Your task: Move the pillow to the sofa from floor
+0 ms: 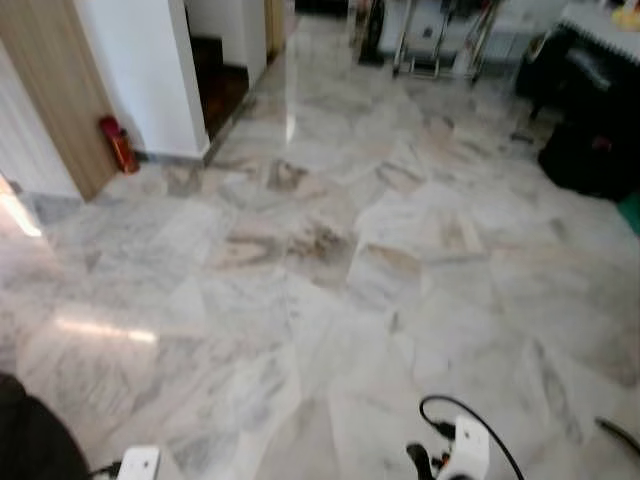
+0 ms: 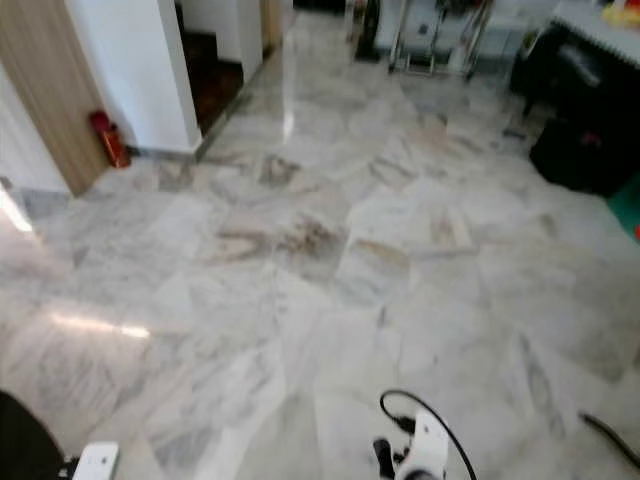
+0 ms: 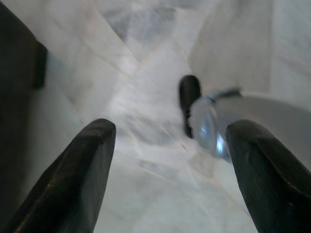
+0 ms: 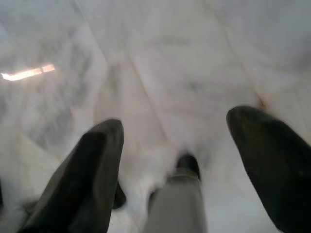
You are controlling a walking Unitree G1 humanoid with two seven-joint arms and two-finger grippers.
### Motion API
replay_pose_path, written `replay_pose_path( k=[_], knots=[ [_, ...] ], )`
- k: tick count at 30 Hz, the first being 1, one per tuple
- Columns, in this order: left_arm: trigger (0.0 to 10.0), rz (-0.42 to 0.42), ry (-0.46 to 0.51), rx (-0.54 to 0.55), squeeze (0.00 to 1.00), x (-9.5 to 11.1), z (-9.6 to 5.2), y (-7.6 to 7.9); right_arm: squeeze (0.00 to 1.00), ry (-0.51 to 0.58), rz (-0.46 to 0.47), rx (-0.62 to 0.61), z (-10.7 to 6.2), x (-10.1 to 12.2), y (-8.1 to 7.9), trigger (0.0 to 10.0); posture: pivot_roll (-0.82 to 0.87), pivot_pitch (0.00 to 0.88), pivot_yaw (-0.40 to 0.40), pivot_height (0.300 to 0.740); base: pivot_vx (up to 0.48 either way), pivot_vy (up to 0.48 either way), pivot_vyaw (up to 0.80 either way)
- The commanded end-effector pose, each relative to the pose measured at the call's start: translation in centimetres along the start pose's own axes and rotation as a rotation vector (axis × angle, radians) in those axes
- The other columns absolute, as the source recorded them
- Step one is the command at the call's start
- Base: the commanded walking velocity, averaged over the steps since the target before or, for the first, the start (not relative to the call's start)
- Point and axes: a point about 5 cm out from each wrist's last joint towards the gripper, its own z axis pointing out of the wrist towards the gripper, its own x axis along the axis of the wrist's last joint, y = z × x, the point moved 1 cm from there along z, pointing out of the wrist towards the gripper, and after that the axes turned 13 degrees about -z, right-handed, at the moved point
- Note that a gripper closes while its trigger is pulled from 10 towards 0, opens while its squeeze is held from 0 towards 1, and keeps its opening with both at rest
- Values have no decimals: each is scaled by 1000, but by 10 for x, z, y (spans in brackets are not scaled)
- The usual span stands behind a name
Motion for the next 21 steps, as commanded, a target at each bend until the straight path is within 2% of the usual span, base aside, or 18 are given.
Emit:
replay_pose_path(
  k=[1, 2, 7, 8, 9, 10, 11, 16, 21],
  knots=[
    [10000, 3, -6, 6, 0, -3, -1, -2, 0, 3, 1, -5, 0, 2, 1, 10000, -25, 0, -38, 740, -315, 0, 0],
    [10000, 4, -6, -1, 0, -3, 1, 4, 0, 3, 1, -5, 0, 2, 1, 10000, -25, 0, -39, 740, -315, 0, 0],
    [10000, 6, -4, -12, 0, -2, 3, 12, 0, 1, 1, -5, 0, 1, 1, 10000, -23, 0, -40, 740, -315, 0, 0],
    [10000, 8, -2, -20, 0, -1, 4, 19, 0, 0, 0, -6, 0, 1, 1, 10000, -24, 0, -40, 740, -311, 0, 0],
    [10000, 13, 2, -34, 0, 3, 7, 34, 0, -1, -1, -6, 0, 1, 1, 10000, -24, 0, -40, 740, -315, 0, 0],
    [10000, 13, 2, -34, 0, 3, 7, 34, 0, -1, -1, -6, 0, 1, 1, 10000, -24, 0, -40, 740, -315, 0, 0],
    [10000, 15, 4, -42, 0, 5, 9, 42, 0, -1, 0, -7, 0, 1, 1, 10000, -22, 0, -40, 740, -315, 0, 0],
    [10000, 15, 8, -53, 0, 7, 11, 54, 0, -4, -1, -7, 0, 0, 2, 10000, -22, 0, -40, 740, -318, 0, 0],
    [10000, 14, 8, -55, 0, 7, 11, 57, 0, -5, -2, -6, 0, 0, 2, 10000, -20, 0, -38, 740, -315, 0, 0]
  ],
)
